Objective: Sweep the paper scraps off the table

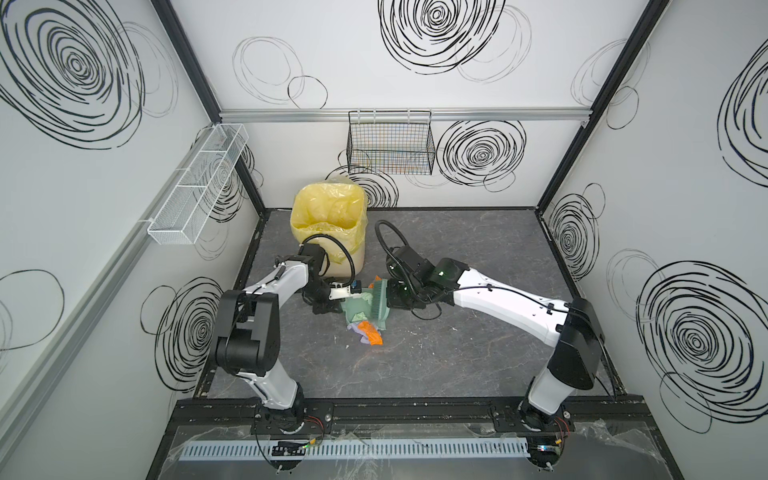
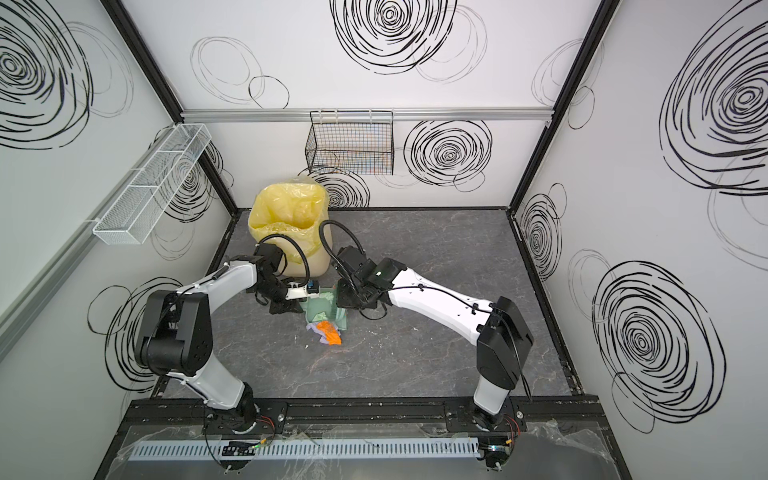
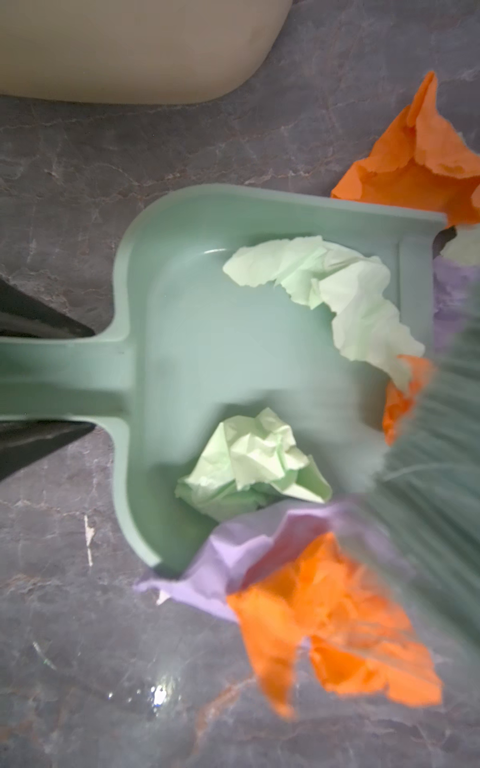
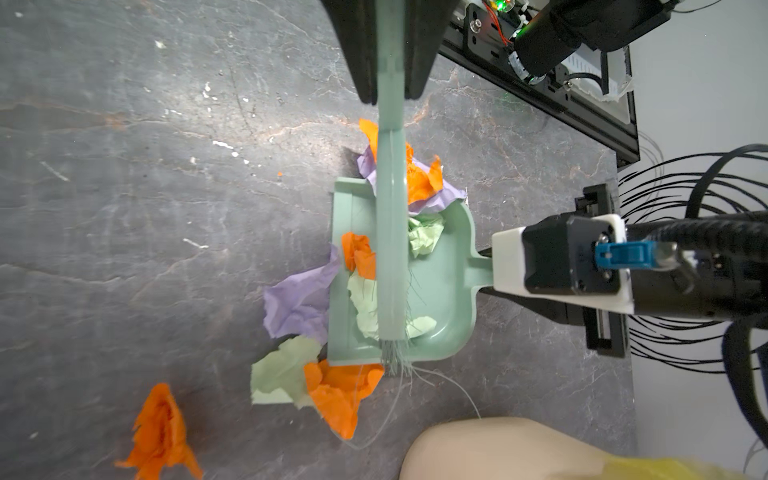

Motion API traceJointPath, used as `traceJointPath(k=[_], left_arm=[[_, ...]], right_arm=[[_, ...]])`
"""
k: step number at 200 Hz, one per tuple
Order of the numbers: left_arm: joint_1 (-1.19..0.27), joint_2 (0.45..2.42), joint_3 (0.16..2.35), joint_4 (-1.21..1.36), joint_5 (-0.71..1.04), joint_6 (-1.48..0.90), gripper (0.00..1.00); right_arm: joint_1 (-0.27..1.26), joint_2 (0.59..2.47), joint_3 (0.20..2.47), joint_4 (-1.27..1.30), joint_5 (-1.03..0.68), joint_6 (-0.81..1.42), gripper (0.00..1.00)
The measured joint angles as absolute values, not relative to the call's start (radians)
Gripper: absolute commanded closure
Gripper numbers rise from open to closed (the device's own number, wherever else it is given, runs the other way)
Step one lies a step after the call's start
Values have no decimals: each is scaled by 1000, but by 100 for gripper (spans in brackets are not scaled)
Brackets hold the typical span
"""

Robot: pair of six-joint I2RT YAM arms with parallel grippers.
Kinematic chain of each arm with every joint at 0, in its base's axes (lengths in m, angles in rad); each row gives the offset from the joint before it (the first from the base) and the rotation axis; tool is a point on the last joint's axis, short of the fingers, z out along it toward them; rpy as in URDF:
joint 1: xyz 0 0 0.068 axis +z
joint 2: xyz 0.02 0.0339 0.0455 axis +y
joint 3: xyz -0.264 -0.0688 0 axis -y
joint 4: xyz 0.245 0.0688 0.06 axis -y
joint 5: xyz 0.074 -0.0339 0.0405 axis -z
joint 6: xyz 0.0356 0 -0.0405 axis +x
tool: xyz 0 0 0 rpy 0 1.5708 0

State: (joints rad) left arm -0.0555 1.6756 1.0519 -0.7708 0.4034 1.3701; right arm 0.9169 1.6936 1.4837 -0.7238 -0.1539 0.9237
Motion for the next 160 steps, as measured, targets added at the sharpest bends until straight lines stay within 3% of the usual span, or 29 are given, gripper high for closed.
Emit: traceJointPath(k=[95, 160], left_arm=[[-56, 1675, 1065, -822, 411, 1372, 100], [-57, 1675, 1141, -879, 408, 1370, 100]], right_arm=[[876, 1512, 1468, -804, -137, 898, 100], [868, 1399, 1336, -796, -152, 897, 100]])
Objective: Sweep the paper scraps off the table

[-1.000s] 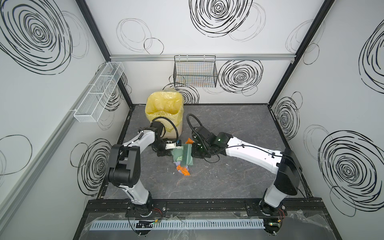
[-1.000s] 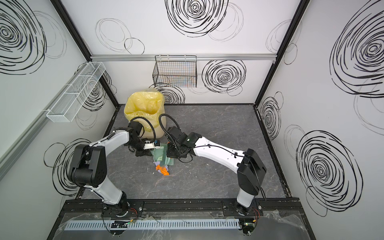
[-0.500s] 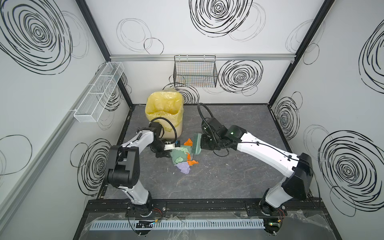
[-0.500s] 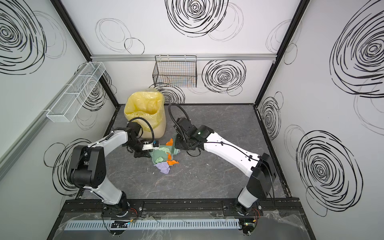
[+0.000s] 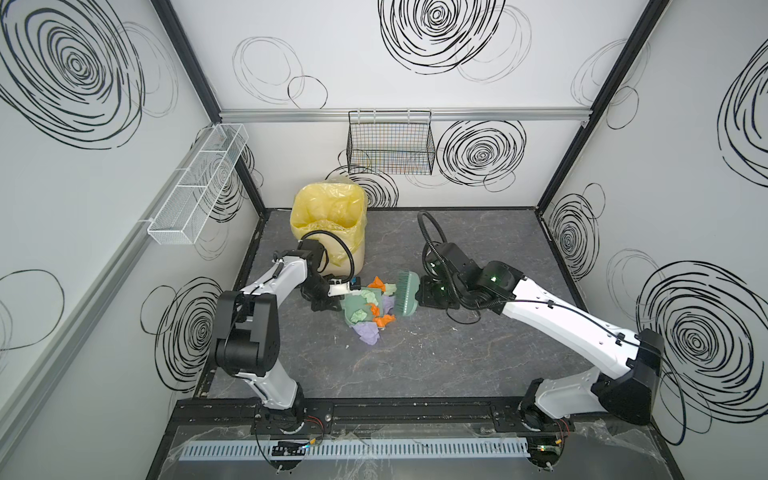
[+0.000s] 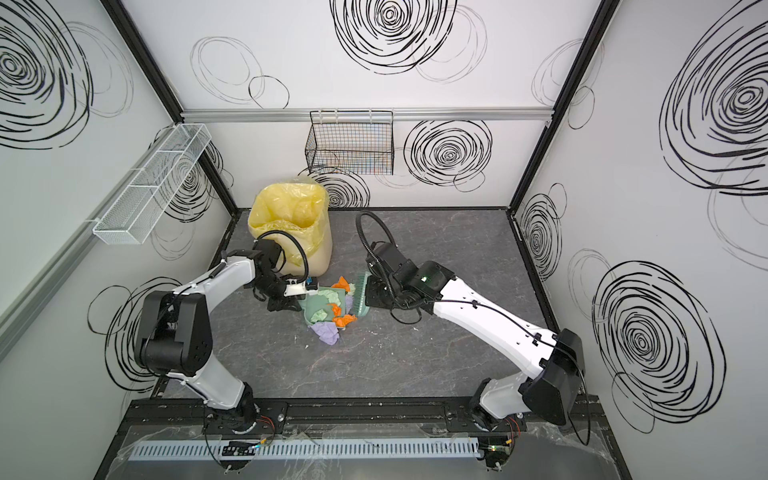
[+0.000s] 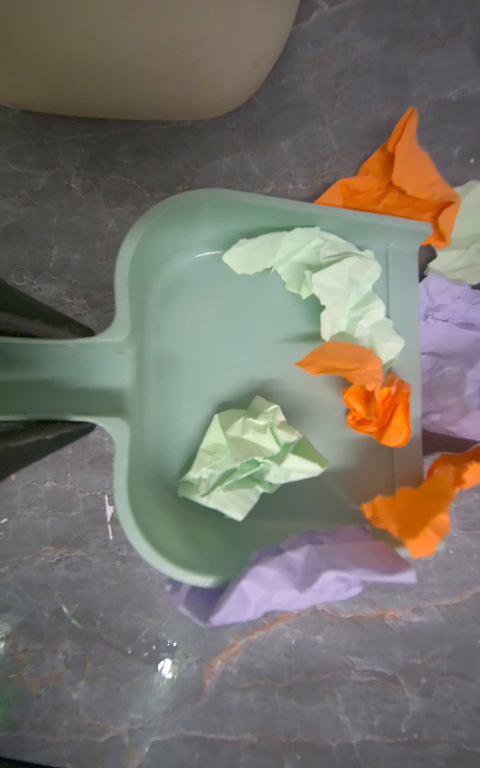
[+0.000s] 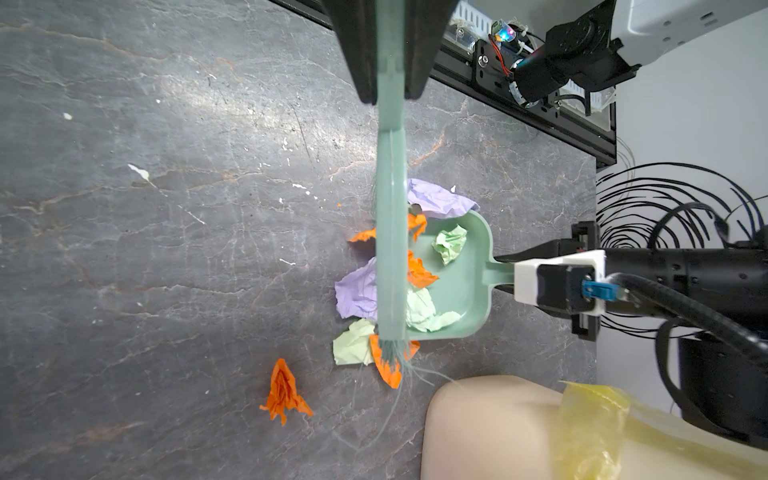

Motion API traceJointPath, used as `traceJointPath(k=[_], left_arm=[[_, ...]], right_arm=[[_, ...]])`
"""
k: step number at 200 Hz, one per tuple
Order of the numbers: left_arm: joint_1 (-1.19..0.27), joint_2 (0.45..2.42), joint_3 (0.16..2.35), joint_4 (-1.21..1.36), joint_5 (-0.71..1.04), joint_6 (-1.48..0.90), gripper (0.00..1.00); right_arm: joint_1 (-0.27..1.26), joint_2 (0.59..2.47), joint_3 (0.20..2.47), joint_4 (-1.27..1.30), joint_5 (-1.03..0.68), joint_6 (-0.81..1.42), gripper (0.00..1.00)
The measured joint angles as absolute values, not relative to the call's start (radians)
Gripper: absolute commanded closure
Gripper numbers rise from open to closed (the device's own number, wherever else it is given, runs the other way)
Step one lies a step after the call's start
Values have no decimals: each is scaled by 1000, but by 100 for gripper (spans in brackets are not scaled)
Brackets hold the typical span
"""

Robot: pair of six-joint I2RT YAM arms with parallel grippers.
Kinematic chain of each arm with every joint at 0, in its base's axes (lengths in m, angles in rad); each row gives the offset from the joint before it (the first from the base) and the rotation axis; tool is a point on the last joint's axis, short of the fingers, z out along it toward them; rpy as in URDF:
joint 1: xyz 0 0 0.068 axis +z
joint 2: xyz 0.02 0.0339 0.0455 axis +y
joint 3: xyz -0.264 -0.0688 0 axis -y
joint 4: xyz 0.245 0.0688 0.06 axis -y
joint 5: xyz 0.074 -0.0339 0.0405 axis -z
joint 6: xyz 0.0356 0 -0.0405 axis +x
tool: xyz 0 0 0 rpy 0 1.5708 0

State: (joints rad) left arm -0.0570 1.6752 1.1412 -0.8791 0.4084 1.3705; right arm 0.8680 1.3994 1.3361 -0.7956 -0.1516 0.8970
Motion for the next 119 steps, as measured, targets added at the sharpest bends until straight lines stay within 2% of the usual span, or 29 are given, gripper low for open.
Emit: traceJointPath(k=[36, 119], left_arm=[[-57, 1654, 1224, -946, 443, 1377, 100], [-24, 1585, 1235, -1086, 497, 1430, 100]], right_arm=[[857, 1402, 1325, -783, -161, 892, 100], [734, 1402, 1331, -797, -161, 808, 100]])
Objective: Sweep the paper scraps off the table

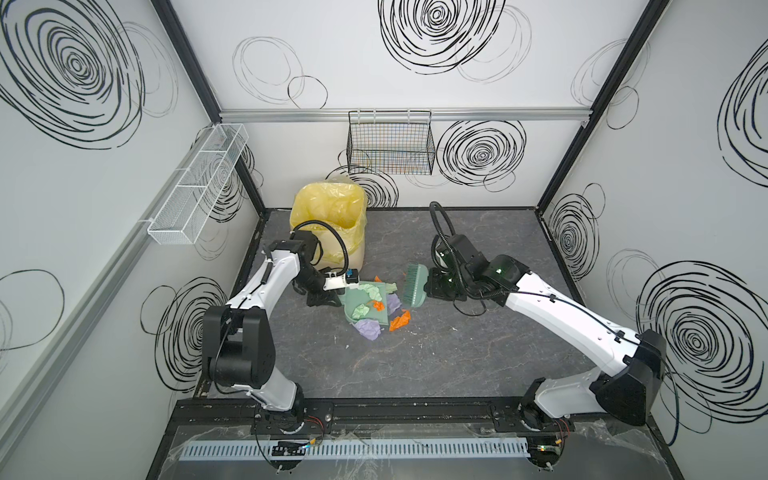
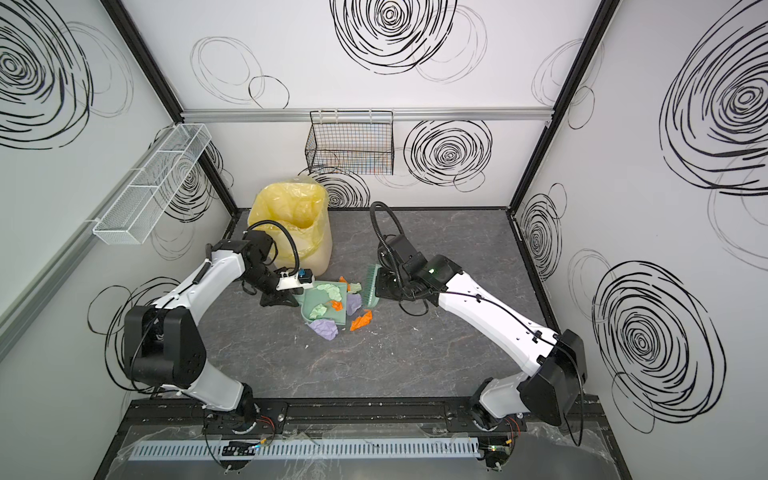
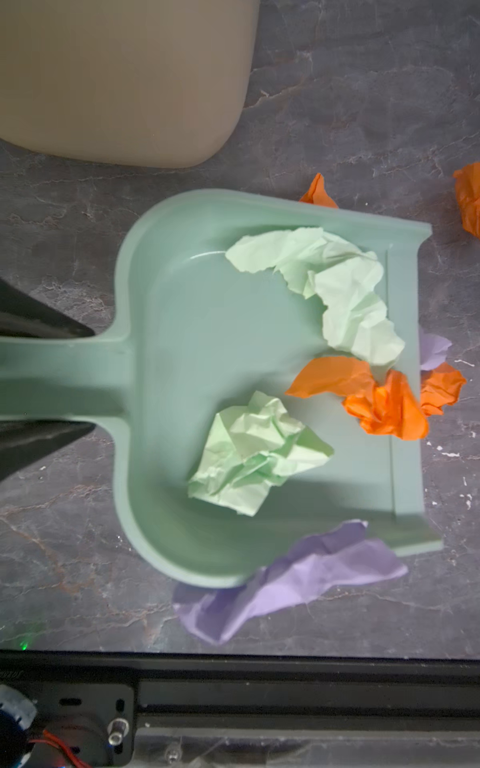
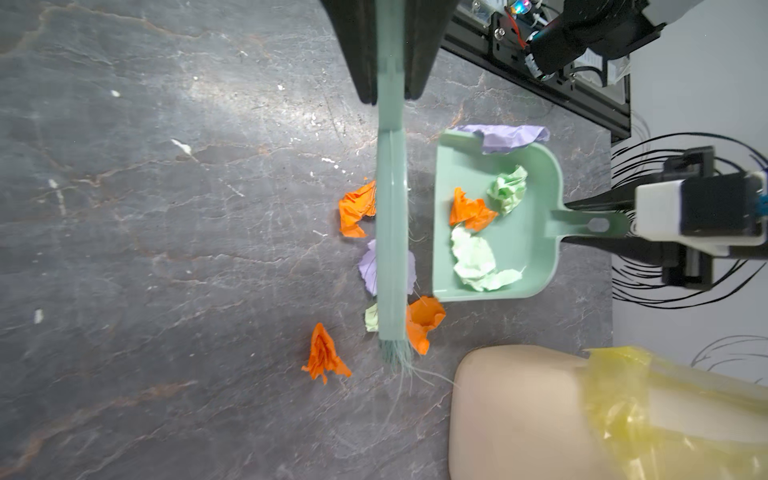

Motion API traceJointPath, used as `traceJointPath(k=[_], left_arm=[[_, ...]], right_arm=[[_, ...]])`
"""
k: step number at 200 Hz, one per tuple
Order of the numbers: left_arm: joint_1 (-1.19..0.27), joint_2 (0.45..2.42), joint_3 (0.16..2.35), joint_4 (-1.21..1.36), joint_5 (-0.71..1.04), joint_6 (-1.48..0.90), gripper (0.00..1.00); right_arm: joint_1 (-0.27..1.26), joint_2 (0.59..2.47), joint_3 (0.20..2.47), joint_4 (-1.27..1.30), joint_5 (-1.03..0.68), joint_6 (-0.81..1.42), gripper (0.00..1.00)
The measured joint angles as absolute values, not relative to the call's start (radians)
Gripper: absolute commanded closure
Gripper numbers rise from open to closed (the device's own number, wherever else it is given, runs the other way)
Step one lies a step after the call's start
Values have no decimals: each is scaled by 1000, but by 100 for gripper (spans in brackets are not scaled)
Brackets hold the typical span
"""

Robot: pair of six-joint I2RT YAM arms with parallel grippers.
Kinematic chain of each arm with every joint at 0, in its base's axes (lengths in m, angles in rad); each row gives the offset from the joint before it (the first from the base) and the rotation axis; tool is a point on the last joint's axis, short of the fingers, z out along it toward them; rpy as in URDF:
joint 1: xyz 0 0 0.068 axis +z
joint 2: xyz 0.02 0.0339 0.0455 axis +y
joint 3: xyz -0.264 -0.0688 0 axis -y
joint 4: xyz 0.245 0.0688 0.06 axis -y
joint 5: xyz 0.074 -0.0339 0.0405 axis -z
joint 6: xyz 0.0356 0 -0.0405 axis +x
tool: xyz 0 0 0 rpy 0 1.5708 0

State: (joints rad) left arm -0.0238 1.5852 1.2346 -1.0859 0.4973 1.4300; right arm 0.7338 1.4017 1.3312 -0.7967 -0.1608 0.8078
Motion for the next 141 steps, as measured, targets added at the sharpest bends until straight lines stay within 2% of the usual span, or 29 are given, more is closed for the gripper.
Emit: traceJointPath(k=[34, 68, 103, 141], left_arm=[[43, 1546, 1197, -1089, 490, 1460, 100], [94, 1533, 1089, -1047, 458, 1473, 100], [106, 1530, 1008, -984, 426, 1472, 100], [115, 1554, 1004, -918, 414, 1463, 100]], right_arm=[[657, 1477, 1431, -883, -74, 704, 100], [615, 1668, 1589, -1007, 41, 611, 100], [624, 1908, 1802, -1138, 138, 559, 100], [650, 2040, 1930, -1196, 168, 525, 100]])
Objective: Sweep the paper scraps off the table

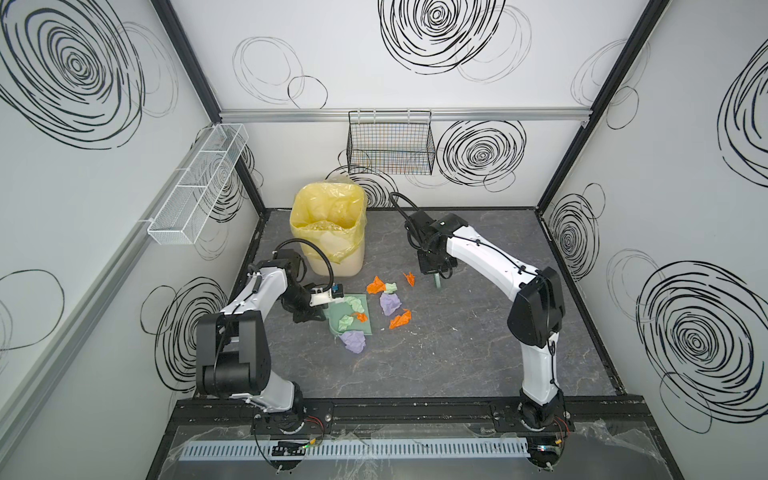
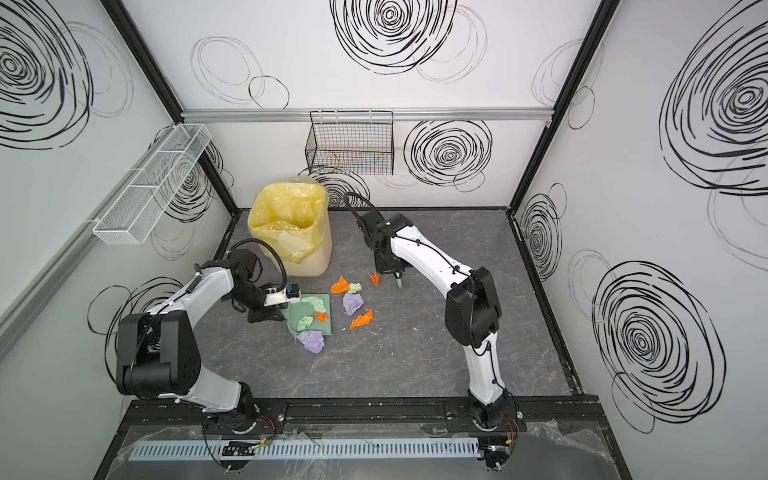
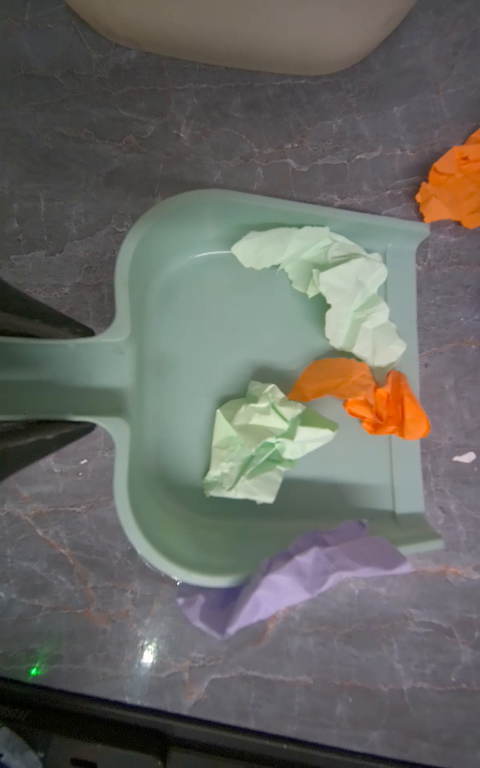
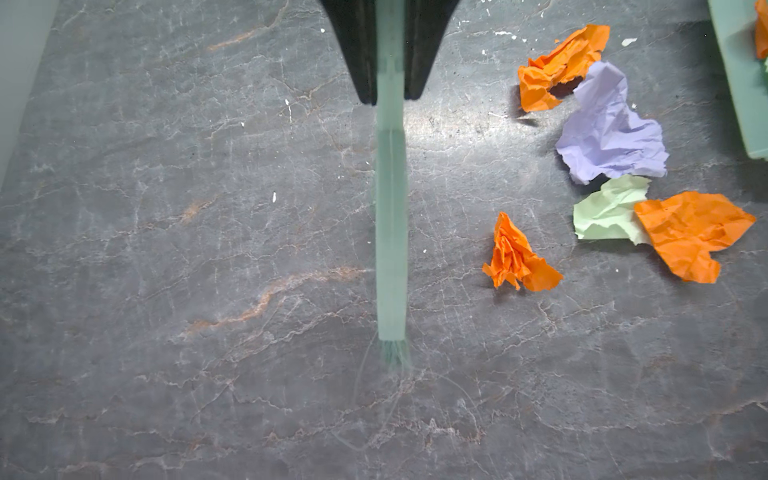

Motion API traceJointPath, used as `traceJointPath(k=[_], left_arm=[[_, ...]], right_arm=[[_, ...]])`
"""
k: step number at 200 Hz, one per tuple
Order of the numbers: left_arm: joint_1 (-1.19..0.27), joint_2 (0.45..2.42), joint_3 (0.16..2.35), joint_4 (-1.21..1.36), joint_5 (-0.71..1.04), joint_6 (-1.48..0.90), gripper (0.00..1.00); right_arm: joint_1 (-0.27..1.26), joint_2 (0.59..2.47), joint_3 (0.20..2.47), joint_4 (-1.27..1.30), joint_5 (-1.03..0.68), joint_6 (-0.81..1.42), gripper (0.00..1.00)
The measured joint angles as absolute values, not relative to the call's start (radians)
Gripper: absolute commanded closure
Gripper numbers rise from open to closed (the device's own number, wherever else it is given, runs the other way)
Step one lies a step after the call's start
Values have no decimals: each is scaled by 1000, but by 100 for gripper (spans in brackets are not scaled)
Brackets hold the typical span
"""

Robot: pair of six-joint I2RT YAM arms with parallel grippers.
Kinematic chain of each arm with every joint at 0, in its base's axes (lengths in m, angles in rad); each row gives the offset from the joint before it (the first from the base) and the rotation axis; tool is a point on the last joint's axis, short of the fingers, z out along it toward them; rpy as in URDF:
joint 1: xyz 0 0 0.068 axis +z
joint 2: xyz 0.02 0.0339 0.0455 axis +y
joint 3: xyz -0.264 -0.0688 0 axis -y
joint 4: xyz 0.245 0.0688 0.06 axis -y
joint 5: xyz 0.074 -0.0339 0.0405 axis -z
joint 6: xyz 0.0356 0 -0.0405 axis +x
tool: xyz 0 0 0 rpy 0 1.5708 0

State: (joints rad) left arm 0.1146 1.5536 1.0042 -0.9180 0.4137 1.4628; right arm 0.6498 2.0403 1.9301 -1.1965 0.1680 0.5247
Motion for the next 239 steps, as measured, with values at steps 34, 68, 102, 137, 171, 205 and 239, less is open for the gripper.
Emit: traceJointPath(k=[34, 68, 102, 137, 171, 205, 239], left_arm=[[141, 1579, 1004, -877, 398, 1461, 100], [151, 1592, 1004, -852, 398, 1455, 100], [146, 1604, 1004, -827, 399, 1441, 100], [126, 1621, 1004, -800, 401, 1419, 100], [92, 1633, 1004, -777, 404, 1393, 100], [46, 1638, 1004, -753, 404, 1365, 100], [8, 1641, 1004, -735, 404, 1343, 100]], right_arm=[[687, 2098, 2001, -1211, 158, 514, 100], [751, 2150, 2037, -1213, 131, 512, 100], [803, 2172, 2066, -1215, 102, 513, 100], [848, 2180, 2081, -1216, 73, 520, 100], [882, 2205, 2109, -1219, 51, 524, 100], [915, 2216, 2149, -1222, 22, 539, 100], [945, 2217, 2192, -1223, -18, 559, 100]])
